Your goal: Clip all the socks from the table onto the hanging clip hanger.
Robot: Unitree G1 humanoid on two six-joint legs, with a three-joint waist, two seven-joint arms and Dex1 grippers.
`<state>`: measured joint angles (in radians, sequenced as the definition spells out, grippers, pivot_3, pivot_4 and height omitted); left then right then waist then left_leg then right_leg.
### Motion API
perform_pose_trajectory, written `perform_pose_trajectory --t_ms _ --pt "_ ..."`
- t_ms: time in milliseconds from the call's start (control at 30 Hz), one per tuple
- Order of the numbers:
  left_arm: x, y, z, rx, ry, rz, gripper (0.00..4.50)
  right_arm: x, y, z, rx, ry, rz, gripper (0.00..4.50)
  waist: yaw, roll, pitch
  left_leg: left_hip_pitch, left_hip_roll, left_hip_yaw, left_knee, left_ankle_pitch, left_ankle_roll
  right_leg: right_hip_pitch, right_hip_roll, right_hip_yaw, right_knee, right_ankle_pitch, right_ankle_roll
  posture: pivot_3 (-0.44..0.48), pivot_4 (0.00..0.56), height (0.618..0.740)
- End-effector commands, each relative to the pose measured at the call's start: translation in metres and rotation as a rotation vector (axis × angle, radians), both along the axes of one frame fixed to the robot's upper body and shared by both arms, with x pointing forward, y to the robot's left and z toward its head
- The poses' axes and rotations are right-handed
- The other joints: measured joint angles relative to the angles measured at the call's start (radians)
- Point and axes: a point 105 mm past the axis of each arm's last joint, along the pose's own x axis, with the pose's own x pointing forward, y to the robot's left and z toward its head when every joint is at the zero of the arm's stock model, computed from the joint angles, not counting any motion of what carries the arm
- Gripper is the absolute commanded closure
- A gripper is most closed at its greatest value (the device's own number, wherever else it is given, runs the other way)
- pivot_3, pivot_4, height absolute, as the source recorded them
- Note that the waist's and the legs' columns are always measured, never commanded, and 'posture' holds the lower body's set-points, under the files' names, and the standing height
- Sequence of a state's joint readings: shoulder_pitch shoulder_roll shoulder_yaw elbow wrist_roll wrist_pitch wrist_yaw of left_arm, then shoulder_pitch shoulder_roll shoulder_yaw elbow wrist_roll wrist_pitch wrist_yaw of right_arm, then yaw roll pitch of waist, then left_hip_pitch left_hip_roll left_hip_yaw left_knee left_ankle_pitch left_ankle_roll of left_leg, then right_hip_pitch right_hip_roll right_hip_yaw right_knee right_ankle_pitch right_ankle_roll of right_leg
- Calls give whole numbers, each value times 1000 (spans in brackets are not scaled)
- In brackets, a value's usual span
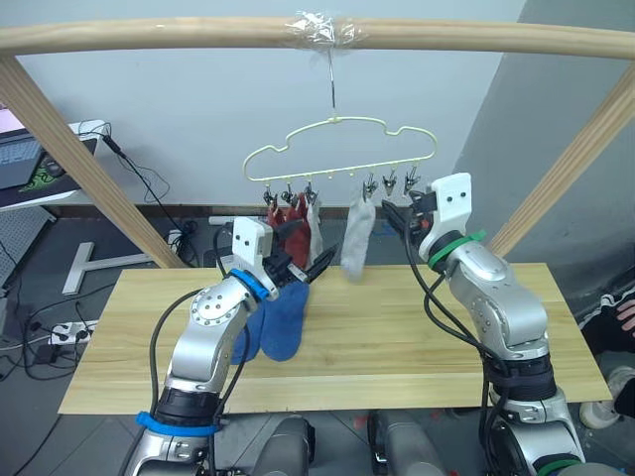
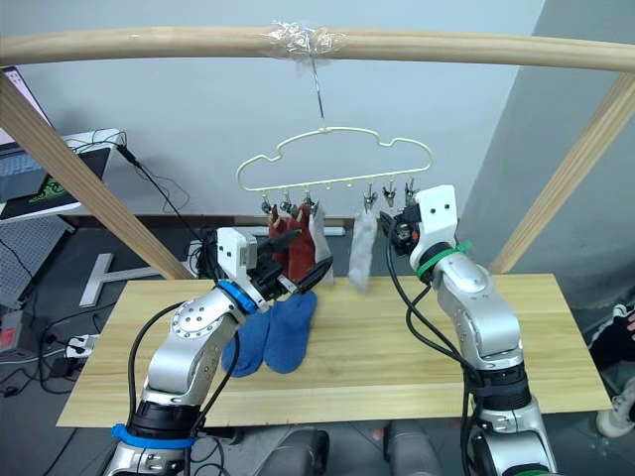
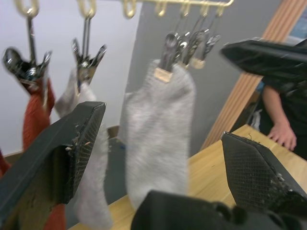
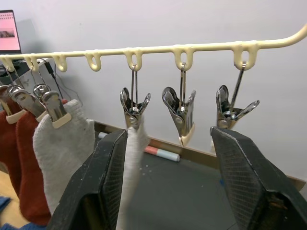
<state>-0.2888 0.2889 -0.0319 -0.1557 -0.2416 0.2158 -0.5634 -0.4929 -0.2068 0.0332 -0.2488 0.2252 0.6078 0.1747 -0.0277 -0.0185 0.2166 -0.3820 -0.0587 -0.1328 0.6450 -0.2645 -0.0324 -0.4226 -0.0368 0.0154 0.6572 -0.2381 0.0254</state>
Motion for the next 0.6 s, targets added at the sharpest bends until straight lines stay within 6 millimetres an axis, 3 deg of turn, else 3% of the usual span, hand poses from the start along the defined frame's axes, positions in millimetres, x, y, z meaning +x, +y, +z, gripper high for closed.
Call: perform_pose_trajectory --t_ms 33,167,300,600 --pt "-3 0 8 -12 -32 2 0 -1 3 10 4 -60 -7 1626 -1 0 0 0 0 0 0 0 0 0 0 0 0 0 0 19 212 740" --pt "-4 -1 9 -16 -37 2 0 3 8 11 13 -77 -22 1626 -1 0 0 0 0 0 0 0 0 0 0 0 0 0 0 19 212 740" --pt "-3 -1 9 -15 -40 4 0 6 8 11 7 -86 -28 2487 0 0 0 0 0 0 0 0 0 0 0 0 0 0 0 29 207 740" --pt "-3 0 12 -14 -49 5 0 10 8 11 3 -89 -34 2487 -1 0 0 0 0 0 0 0 0 0 0 0 0 0 0 29 210 740"
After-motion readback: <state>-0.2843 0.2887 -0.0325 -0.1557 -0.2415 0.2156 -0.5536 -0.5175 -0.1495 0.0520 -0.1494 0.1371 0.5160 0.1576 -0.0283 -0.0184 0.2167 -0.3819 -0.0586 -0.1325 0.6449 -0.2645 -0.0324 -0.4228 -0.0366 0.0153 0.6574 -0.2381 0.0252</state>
